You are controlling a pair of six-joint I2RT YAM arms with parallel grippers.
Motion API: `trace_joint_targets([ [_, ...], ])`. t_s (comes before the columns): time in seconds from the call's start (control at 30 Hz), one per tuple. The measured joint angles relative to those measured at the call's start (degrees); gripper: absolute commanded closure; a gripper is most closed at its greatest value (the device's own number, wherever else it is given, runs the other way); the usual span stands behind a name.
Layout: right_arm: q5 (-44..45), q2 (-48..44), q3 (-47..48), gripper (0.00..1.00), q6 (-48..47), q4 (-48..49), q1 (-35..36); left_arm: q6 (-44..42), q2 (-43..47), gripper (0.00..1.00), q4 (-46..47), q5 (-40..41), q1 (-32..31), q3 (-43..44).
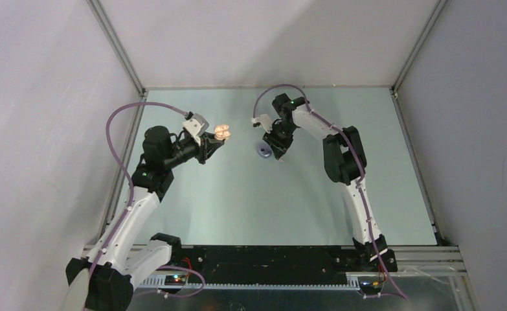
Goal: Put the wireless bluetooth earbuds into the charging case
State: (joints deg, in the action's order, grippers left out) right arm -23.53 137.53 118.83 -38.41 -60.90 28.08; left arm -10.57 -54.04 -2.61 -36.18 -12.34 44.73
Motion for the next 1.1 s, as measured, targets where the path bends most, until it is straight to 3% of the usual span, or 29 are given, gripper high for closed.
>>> trace_joint_targets([
  [0.1,0.9,-0.5,-1.0,0.63,0.5,0.9,0.2,0.0,-0.1,1.00,0.2,0.0,0.0,0.0],
  [0.27,3.4,-2.7,-4.8,0.74,1.5,4.4,1.0,0.0,-0.1,1.00,0.3,0.0,0.0,0.0],
  [0.5,6.4,-9.8,-16.3,1.00,4.3,12.4,1.5,0.0,-0.8,1.00,1.2,0.0,0.0,0.0],
  [0.7,3.5,-17.4,-20.9,1.00,11.1,16.5,-1.2,1.5,-4.9,1.00,6.4,0.3,-0.7,0.0],
  [0.8,1.0,-28.6,-25.5,1.00,18.7,25.2,-4.0,3.1,-8.0,1.00,9.7,0.9,-2.5,0.4],
  [0.9,2.1,-45.0,-34.1,1.00,27.7,41.8,-5.6,5.2,-11.3,1.00,14.0,1.8,-5.2,1.7],
  [1.0,6.3,-57.1,-38.5,1.00,33.0,55.8,-2.5,7.6,-14.8,1.00,18.1,3.1,-8.1,4.6],
  [1.1,10.8,-62.1,-38.8,1.00,35.6,67.3,4.2,9.9,-17.4,1.00,22.1,4.5,-10.5,7.9],
])
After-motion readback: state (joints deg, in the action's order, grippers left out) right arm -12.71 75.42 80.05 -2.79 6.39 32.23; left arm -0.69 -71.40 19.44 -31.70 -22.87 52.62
